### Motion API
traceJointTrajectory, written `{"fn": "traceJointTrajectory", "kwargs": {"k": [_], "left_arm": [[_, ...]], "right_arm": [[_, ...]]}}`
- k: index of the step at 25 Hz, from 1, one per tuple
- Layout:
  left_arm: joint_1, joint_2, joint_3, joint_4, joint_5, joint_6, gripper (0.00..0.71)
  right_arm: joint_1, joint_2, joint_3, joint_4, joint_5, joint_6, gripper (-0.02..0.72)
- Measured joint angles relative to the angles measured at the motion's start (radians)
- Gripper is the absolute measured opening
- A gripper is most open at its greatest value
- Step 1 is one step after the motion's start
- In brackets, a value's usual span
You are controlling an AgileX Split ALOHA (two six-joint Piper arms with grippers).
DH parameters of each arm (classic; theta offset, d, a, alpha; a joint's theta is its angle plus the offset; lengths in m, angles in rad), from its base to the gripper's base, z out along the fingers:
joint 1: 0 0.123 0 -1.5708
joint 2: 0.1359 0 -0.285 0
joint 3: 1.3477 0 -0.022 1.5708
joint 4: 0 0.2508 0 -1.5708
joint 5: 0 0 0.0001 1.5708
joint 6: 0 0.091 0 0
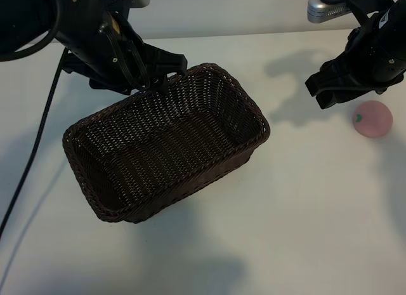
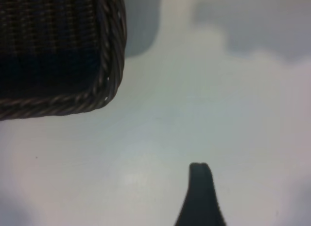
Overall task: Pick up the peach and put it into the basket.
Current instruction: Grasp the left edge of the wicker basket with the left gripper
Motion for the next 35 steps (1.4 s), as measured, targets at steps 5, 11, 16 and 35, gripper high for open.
{"fn": "traceJointTrajectory", "kwargs": {"k": [5, 11, 16, 35], "left_arm": [[0.0, -0.013, 0.008, 0.023, 0.09, -0.073, 0.567], [0.0, -0.109, 0.145, 0.111, 0.1, -0.195, 0.567], [0.0, -0.206, 0.332, 0.22, 0.095, -0.422, 0.567], [0.029, -0.287, 0.498, 0.286, -0.04, -0.765, 0.567]], "right_arm": [[0.0, 0.0, 0.0, 0.0, 0.0, 0.0, 0.531], [0.0, 0.0, 0.0, 0.0, -0.002, 0.0, 0.531], [0.0, 0.0, 0.0, 0.0, -0.002, 0.0, 0.531], [0.0, 0.0, 0.0, 0.005, 0.004, 0.0, 0.51]]}}
